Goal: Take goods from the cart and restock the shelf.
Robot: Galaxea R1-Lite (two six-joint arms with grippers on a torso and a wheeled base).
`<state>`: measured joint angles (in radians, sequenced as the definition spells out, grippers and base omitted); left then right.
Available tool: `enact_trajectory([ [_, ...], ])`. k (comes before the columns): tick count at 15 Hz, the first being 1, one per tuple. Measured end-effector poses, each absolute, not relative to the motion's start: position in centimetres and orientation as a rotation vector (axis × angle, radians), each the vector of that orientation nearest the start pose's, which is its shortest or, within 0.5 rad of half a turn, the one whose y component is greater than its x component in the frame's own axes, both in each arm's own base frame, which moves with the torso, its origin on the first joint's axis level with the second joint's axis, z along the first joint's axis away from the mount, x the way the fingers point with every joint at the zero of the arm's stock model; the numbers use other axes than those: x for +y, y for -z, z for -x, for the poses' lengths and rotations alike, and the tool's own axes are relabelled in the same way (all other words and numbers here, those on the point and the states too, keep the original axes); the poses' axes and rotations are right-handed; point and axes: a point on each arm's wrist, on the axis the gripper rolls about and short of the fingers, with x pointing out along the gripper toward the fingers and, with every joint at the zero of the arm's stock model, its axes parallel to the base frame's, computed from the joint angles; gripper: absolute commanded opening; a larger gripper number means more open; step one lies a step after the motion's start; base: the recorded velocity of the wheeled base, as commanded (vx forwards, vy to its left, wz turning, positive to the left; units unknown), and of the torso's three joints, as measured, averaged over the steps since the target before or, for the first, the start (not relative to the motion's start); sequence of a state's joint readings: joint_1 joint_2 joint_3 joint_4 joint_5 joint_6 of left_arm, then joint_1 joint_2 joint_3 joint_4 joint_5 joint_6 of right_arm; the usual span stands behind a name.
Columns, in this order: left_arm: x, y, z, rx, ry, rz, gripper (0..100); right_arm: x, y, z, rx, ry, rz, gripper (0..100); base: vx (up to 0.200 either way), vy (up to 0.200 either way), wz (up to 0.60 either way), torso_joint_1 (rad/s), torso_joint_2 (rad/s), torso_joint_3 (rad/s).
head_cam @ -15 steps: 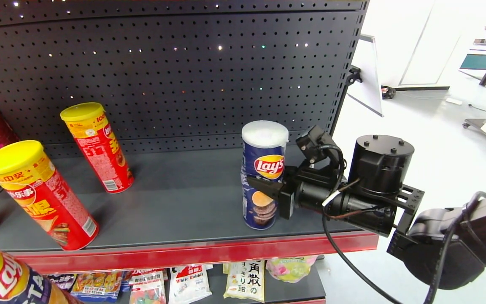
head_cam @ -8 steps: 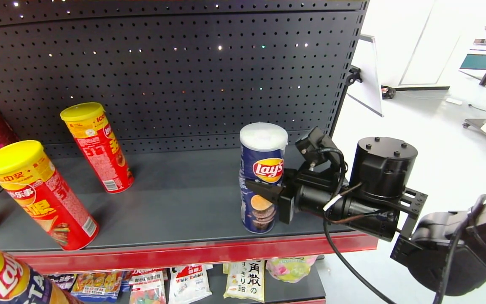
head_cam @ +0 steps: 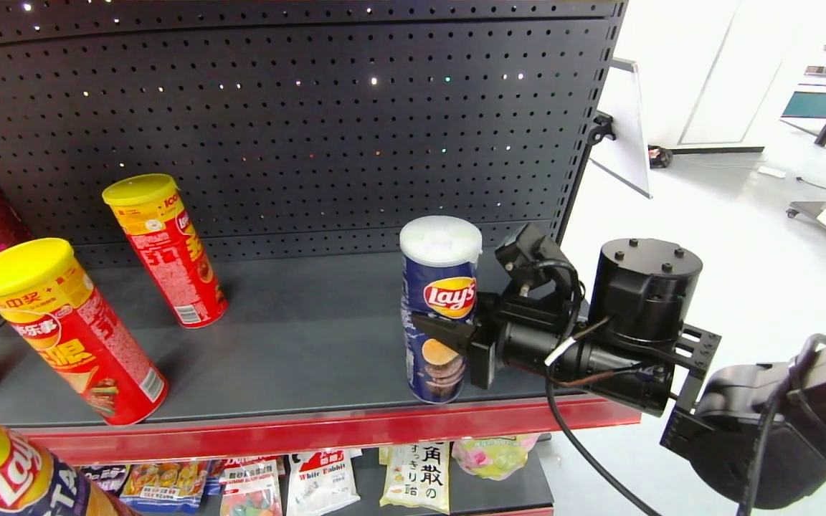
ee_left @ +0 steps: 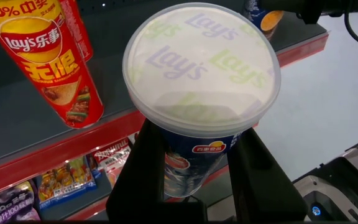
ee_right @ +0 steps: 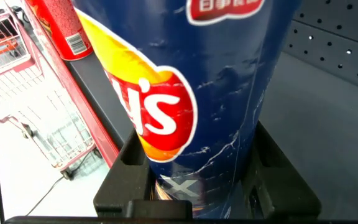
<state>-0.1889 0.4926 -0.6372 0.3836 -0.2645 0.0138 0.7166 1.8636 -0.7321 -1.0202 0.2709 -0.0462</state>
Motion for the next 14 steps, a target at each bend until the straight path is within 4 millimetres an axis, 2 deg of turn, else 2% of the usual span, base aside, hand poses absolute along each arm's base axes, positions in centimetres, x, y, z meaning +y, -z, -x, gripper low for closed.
enact_trajectory([
  [14, -0.51, -21.76, 0.45, 0.238, 0.453, -0.004, 0, 22.80, -14.40, -23.65, 0.102, -0.985, 0.075, 0, 0.000, 0.000, 0.00, 0.000, 0.00, 0.000],
])
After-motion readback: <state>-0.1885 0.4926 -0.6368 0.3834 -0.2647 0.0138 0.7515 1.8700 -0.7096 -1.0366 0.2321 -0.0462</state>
